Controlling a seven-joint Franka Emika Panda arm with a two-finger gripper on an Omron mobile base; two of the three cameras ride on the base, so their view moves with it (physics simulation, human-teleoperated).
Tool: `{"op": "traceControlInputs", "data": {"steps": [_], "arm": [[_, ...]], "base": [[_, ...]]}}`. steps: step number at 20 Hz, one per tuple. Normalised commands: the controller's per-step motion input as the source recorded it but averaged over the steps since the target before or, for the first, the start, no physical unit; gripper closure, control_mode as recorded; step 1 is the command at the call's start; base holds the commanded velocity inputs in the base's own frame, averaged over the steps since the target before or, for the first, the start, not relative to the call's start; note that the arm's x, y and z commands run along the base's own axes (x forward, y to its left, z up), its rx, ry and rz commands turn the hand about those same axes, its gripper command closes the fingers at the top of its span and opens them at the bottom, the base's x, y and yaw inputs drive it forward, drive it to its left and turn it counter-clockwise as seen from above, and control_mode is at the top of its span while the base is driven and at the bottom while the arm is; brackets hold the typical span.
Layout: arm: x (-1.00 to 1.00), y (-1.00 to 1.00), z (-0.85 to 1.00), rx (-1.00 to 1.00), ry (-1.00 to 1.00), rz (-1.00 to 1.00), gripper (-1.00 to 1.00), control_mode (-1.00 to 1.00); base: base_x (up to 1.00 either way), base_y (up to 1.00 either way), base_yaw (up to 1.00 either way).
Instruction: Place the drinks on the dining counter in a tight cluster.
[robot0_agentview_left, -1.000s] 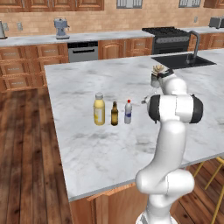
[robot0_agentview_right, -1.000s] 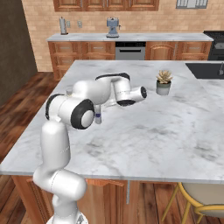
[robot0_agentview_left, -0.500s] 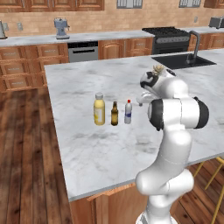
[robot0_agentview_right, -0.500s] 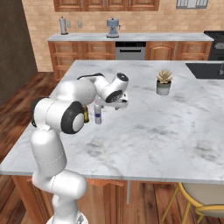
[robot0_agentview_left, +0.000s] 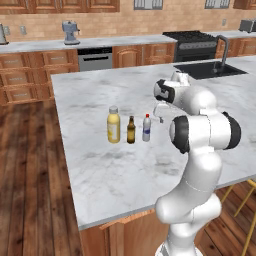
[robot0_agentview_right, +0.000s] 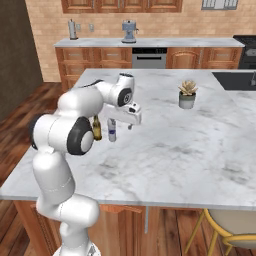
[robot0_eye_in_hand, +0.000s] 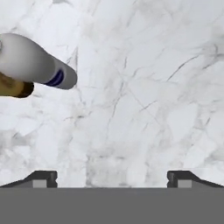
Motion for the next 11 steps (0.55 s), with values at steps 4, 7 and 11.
{"op": "traceControlInputs", "data": {"steps": [4, 7, 11], "arm": [[-1.0, 0.04, 0.45, -0.01, -0.15, 0.0, -1.0, -1.0], [-1.0, 0.19, 0.49, -0.07, -0.19, 0.0, -1.0, -1.0], [-0.98, 0.34, 0.32, -0.08, -0.27, 0.0, -1.0, -1.0]], "base": [[0.0, 0.0, 0.0], [0.0, 0.0, 0.0], [0.0, 0.0, 0.0]]}}
